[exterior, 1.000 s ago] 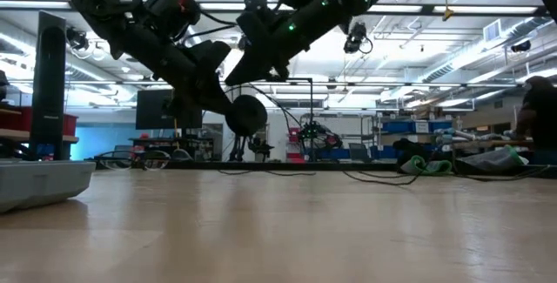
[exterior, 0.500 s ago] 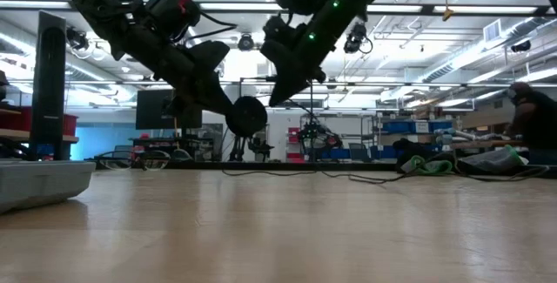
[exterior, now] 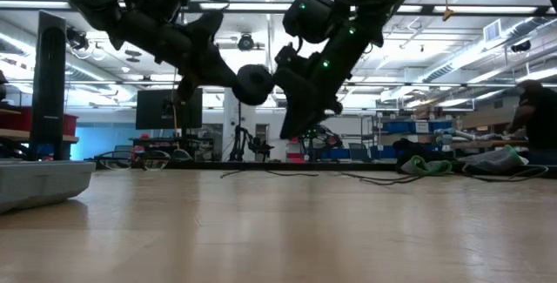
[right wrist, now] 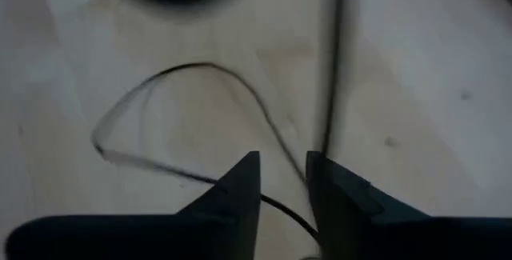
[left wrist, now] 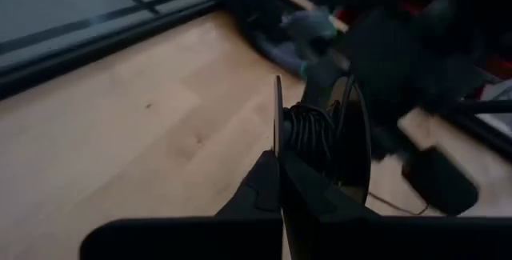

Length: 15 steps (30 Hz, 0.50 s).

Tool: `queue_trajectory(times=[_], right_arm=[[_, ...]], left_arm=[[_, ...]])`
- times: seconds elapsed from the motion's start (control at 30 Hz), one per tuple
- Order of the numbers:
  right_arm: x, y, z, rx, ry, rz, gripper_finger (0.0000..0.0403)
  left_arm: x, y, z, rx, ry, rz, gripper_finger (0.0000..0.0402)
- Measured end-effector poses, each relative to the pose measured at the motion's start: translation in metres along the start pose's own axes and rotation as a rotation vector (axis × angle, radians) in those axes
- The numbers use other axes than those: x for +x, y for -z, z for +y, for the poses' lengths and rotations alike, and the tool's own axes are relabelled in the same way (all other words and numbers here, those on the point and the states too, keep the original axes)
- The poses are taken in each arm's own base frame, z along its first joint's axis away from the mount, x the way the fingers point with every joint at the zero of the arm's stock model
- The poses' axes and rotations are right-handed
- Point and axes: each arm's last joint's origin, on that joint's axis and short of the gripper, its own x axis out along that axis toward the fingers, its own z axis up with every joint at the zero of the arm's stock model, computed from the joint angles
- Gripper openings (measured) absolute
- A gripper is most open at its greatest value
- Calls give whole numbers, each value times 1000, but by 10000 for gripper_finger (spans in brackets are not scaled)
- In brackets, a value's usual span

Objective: Coil cords
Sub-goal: Coil the black wire onto the black spool

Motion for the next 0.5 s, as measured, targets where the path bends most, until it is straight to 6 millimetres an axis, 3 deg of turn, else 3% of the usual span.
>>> queue_trajectory(times=[0.23, 0.5], right_arm=[[8, 32, 8, 41, -16, 65, 143], [12, 54, 20, 87, -6, 8, 124]], left_arm=[[-16, -12, -3, 3, 11, -64, 0], [-21, -15, -2, 1, -24, -94, 0]])
